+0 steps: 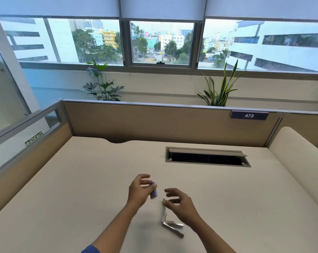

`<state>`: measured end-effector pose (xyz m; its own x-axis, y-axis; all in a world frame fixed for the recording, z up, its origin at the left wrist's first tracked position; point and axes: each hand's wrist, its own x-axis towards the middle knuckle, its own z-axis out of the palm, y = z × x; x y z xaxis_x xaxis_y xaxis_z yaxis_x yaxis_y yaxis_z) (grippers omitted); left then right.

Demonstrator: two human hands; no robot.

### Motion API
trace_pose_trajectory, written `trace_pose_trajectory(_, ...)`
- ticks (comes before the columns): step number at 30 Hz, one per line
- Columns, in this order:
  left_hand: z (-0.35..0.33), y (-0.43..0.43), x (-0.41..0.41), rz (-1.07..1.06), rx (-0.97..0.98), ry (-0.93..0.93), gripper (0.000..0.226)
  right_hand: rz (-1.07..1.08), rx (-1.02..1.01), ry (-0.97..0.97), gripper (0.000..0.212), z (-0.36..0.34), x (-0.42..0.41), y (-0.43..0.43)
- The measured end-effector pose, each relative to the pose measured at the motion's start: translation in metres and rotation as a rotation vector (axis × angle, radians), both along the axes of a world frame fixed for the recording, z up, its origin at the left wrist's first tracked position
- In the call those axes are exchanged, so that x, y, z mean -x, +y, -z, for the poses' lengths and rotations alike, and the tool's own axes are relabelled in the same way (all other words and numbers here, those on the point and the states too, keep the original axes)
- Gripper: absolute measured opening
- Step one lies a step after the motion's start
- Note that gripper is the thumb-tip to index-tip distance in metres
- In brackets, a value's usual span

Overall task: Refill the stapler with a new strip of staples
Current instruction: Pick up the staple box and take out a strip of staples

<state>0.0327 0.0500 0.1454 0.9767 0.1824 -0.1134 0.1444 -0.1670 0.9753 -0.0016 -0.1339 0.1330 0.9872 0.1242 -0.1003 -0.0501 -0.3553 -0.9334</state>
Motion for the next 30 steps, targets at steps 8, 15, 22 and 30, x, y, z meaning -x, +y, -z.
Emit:
trace_pose_trajectory(8, -0.063, -0.028, 0.013, 0.016, 0.125, -0.162, 0.033, -0.004, -0.137, -0.281, 0.028, -0.054, -0.001, 0.006)
trace_pose_trajectory(15, -0.082, -0.033, 0.025, 0.013, 0.139, -0.196, 0.027, 0.063, -0.228, -0.376, 0.023, -0.067, 0.009, 0.005)
trace_pose_trajectory(22, -0.086, -0.033, 0.029, 0.057, 0.173, -0.093, 0.033, 0.106, -0.361, -0.309, 0.019, -0.075, 0.017, 0.008)
trace_pose_trajectory(30, -0.092, -0.028, 0.028, 0.060, 0.295, -0.071, 0.036, 0.111, -0.443, -0.245, 0.015, -0.090, 0.020, 0.010)
